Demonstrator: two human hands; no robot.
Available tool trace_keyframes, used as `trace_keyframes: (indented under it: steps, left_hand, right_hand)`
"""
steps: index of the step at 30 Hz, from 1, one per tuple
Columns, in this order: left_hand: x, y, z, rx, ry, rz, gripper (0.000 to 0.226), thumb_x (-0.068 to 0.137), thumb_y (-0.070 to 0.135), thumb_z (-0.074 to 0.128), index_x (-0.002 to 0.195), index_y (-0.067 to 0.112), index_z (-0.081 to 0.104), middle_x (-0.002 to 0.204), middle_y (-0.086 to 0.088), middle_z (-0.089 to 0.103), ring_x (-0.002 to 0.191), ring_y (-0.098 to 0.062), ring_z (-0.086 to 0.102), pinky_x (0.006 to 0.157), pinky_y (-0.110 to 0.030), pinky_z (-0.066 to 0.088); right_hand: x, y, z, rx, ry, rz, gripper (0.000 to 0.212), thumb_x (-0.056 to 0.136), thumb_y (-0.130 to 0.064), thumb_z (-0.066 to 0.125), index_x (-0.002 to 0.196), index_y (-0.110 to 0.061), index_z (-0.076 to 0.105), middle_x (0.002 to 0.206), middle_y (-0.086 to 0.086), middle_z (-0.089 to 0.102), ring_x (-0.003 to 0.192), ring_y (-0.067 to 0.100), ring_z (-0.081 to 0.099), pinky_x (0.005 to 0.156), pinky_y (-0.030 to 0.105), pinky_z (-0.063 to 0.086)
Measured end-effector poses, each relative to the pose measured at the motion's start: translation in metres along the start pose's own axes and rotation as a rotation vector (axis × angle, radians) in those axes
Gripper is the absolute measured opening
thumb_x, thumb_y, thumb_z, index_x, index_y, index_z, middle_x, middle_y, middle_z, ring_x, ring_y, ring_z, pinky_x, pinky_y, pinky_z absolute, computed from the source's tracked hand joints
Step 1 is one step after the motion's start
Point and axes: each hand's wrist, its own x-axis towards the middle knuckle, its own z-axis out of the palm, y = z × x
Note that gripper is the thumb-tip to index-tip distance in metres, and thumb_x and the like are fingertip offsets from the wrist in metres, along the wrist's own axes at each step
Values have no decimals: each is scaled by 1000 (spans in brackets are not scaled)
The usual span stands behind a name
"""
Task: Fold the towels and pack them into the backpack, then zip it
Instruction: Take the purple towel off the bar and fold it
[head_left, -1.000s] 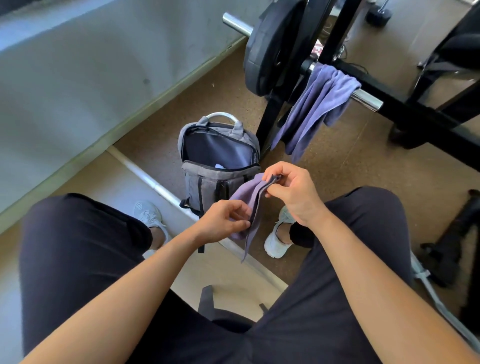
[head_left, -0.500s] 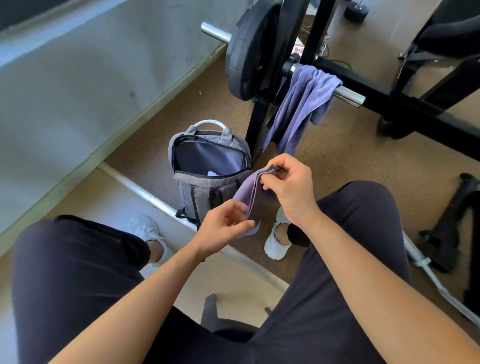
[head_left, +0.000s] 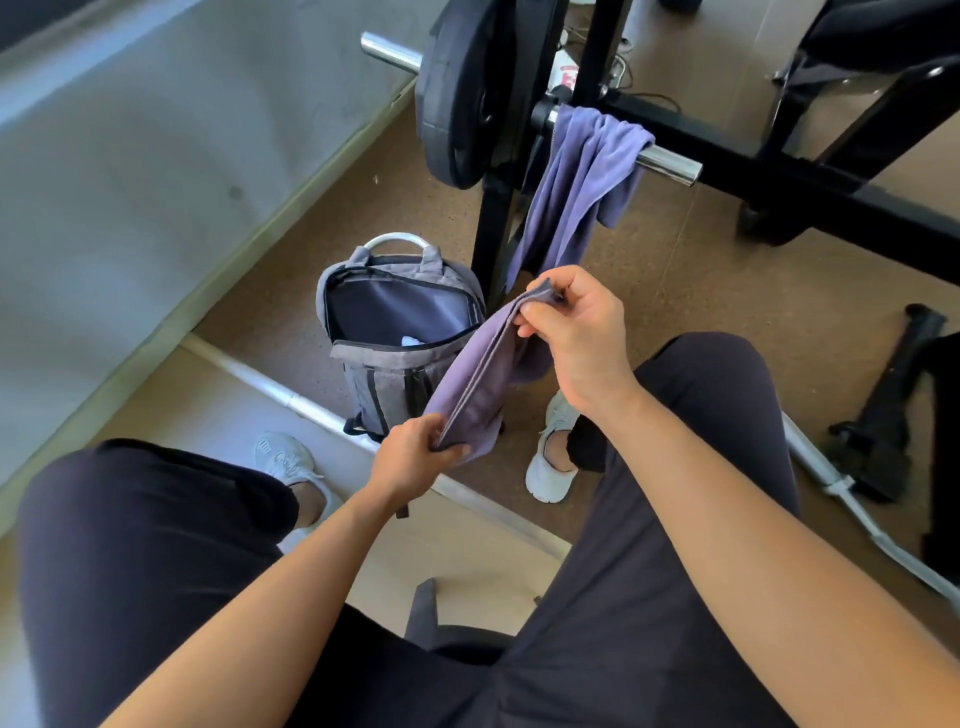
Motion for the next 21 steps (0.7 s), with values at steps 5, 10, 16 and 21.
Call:
trace_keyframes:
  steps: [5,10,16,21]
  left_hand:
    - [-7,-13,-35,-216,242,-188,33,91,29,74,64,16,60,52,7,46,56,-16,41,54,-31,31]
    - [-24,-3,-81,-588,607,-139,29,94,16,72,69,11,60,50,14,47,49,-1,40,50,-16,33]
    - [-31,-21,-105,-535,590,-7,24,95,18,70,72,19,70,63,14,52,66,-7,42,62,-29,37]
    - [-34,-47,-113,-358,401,-153,22,92,17,73,71,12,72,63,6,52,69,-15,44,64,-32,36]
  right_hand:
    - [17,19,-16,-264,115,65,16,91,-1,64,101,-10,74,72,6,70,61,11,67,63,25,55]
    - [23,37,-30,-698,217,12,14,88,-12,65,93,-9,78,78,10,74,73,24,66,64,30,46]
    - [19,37,-30,-605,-8,267,4,92,-9,66,88,-10,67,67,7,67,52,13,67,51,25,51]
    - [10,43,-31,-641,-282,501,18,93,1,63,80,-12,60,66,13,67,56,24,71,53,32,55]
